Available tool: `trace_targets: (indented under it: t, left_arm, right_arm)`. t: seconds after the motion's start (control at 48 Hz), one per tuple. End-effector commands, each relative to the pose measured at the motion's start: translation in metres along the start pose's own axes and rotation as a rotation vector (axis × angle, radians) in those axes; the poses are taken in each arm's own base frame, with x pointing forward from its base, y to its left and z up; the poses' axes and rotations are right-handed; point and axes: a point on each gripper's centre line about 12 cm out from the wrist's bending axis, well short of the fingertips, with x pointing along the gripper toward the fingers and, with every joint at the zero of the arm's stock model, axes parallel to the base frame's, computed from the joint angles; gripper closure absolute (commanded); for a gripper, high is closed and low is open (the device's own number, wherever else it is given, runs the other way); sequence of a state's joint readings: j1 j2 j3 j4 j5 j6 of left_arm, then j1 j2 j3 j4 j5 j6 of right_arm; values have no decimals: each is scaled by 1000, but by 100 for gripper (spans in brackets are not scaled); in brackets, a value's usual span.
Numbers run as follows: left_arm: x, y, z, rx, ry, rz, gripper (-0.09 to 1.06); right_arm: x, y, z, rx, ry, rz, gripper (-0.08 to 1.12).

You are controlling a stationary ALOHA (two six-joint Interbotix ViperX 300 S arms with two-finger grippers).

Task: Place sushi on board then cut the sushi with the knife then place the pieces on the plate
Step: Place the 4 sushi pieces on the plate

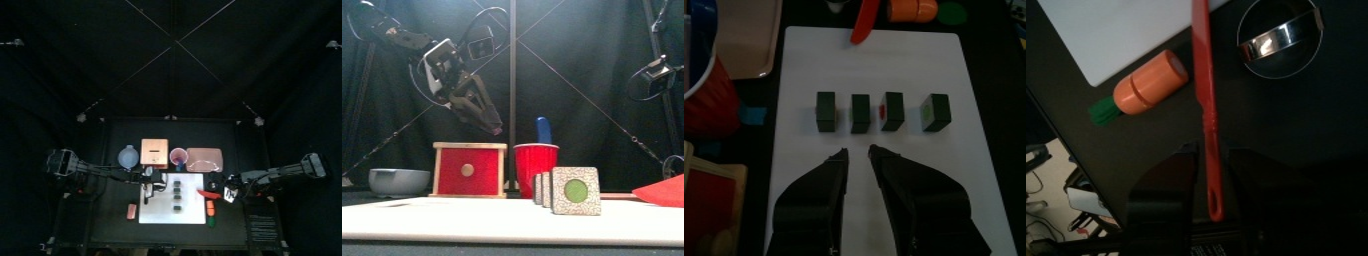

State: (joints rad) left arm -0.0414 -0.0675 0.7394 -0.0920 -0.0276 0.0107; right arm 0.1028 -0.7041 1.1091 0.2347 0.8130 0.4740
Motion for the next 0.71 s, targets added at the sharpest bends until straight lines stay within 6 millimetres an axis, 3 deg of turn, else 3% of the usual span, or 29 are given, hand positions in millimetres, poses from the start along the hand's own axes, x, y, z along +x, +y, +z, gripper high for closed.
trace_targets:
  t: [0.021, 0.25, 0.458, 0.708]
  left_arm:
    - [-2, 1, 7, 3, -23, 1, 30]
    - [-2, 1, 6, 18, -23, 1, 30]
    - [-3, 5, 5, 41, -33, 9, 30]
    - [-4, 13, -1, 58, -104, 25, 30]
  right_arm:
    - [-8, 5, 4, -4, 4, 4, 32]
    - [-26, 9, 14, -49, -16, -27, 29]
    - [-39, 14, 57, -185, -285, -75, 29]
    - [-25, 21, 109, -350, -549, -83, 27]
